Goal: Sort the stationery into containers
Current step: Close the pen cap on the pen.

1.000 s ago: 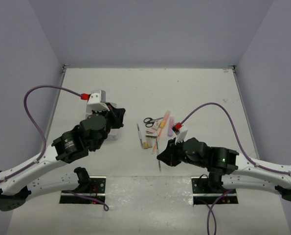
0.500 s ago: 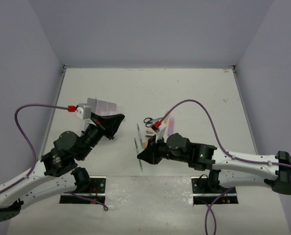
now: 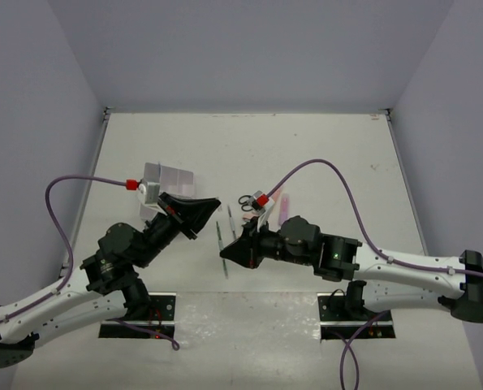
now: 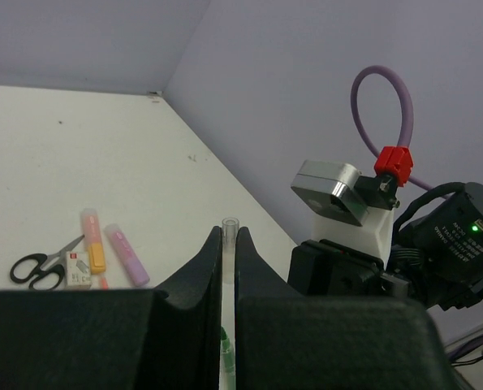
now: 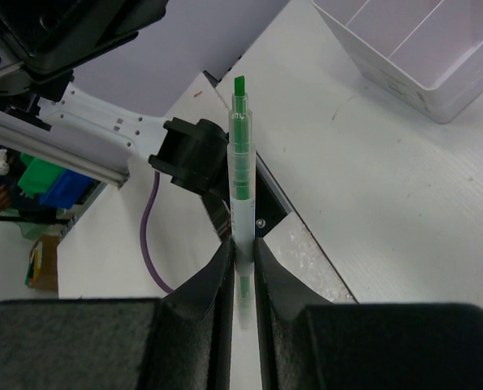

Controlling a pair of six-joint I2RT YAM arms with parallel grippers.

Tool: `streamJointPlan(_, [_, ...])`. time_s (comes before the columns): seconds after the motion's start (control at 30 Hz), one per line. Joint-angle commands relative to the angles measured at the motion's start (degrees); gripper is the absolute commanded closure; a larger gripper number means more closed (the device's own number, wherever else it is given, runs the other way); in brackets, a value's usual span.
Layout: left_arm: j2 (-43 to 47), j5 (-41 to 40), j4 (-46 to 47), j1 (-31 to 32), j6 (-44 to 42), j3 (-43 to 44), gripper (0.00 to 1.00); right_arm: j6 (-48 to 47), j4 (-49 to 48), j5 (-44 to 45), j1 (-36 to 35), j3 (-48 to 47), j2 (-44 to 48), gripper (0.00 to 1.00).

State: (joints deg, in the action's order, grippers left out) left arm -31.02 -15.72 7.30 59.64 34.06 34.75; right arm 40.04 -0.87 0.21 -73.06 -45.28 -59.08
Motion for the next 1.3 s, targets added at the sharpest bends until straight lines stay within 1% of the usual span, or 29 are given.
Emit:
streamJointPlan(0.0, [0.2, 1.7, 3.4, -0.4, 1.6, -0.7, 1.0, -1.1, -0.8, 1.7, -0.1, -1.3, 2.5, 1.0])
streamJointPlan(0.43, [0.2, 2.8, 3.9, -0.4, 2.8, -1.2, 1.0, -1.0, 3.8, 6.0, 0.0, -2.4, 3.8, 1.0])
streamJointPlan(1.27, [-0.9, 3.0, 4.7, -0.4, 2.8, -2.6, 1.0, -1.3, 4.4, 5.3, 0.0, -3.3, 4.8, 1.0])
